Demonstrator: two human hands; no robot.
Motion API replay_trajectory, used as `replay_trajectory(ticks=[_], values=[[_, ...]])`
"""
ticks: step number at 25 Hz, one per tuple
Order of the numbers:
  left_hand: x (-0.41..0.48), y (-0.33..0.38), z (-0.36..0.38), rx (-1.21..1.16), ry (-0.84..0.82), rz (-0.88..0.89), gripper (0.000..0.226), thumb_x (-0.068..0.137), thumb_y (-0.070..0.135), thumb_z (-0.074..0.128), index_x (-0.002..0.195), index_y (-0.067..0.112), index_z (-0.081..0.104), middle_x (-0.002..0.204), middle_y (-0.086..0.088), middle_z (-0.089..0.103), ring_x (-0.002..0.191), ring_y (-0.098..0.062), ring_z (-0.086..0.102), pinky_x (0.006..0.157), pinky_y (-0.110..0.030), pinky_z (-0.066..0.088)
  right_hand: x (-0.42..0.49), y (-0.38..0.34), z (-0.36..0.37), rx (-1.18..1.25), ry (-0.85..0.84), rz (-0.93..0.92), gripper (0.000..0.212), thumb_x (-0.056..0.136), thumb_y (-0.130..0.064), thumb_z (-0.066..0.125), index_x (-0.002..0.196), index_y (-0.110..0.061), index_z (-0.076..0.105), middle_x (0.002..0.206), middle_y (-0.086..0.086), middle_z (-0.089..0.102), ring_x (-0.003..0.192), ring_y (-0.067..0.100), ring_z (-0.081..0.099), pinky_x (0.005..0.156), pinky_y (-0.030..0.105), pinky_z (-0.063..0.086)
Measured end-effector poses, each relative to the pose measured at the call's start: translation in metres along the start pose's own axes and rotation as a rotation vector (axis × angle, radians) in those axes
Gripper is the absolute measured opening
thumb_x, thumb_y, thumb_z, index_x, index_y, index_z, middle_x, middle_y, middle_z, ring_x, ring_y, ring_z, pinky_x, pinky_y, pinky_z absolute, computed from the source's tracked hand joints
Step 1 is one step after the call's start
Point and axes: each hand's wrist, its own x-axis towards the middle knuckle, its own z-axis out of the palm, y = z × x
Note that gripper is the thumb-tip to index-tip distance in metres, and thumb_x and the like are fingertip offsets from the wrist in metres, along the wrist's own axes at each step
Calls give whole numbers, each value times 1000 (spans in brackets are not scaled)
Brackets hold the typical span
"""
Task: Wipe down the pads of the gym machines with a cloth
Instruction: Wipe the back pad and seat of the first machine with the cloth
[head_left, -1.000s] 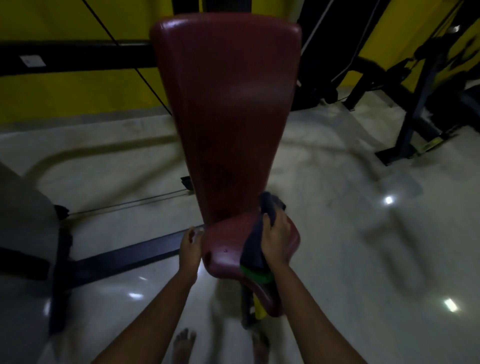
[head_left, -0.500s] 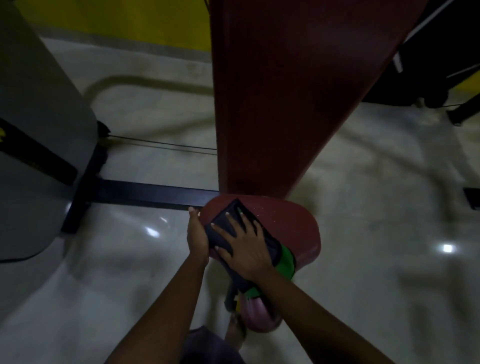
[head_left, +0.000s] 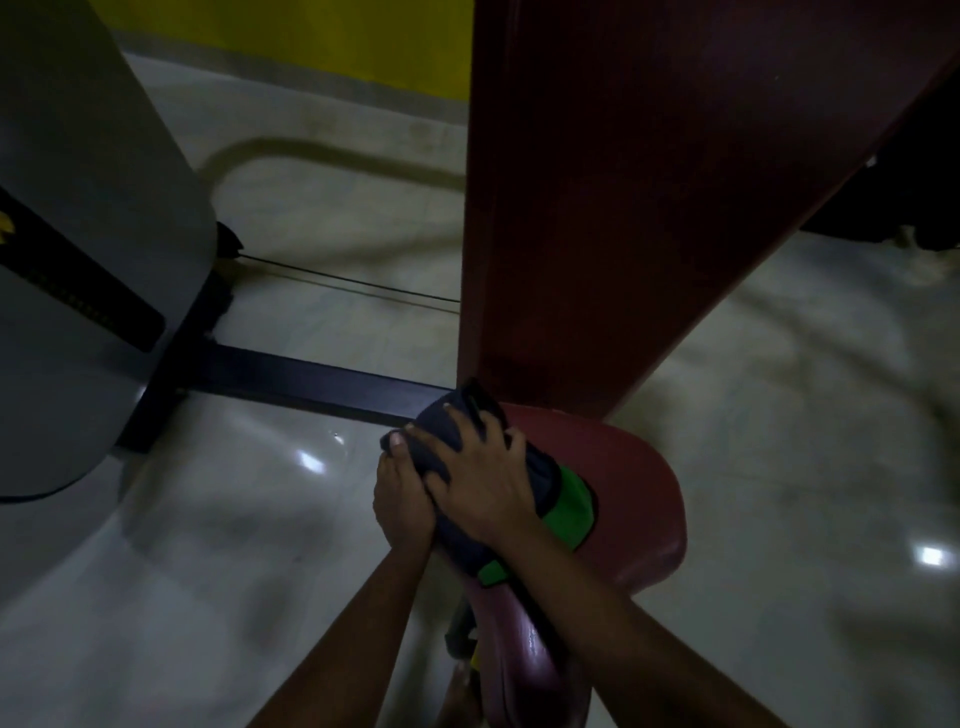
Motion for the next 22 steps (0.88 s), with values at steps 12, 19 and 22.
replay_trajectory(ticks=[12, 19, 22], values=[[-19, 9, -14, 165, -240, 283, 81, 82, 75, 27, 136, 18, 44, 134, -7, 53, 124, -23, 49, 107, -47, 38, -59, 60, -15, 113, 7, 557, 53, 94, -48, 31, 145, -42, 16, 156, 0, 15, 137, 30, 19, 104, 46, 21], [-86, 8, -33, 204, -283, 268, 66, 94, 47, 39, 148, 11, 23, 156, -8, 20, 145, -22, 17, 118, -46, 18, -120, 21, -20, 188, -56, 351, 61, 77, -50, 24, 128, -35, 53, 137, 5, 52, 116, 35, 54, 87, 51, 45], [-108, 7, -17, 352, -394, 478, 59, 97, 38, 41, 147, 11, 25, 156, -3, 21, 146, -17, 10, 119, -33, 4, -119, 65, -14, 226, -58, 414, 73, 79, -52, 6, 142, -30, 33, 154, 1, 24, 136, 27, 29, 105, 44, 26]])
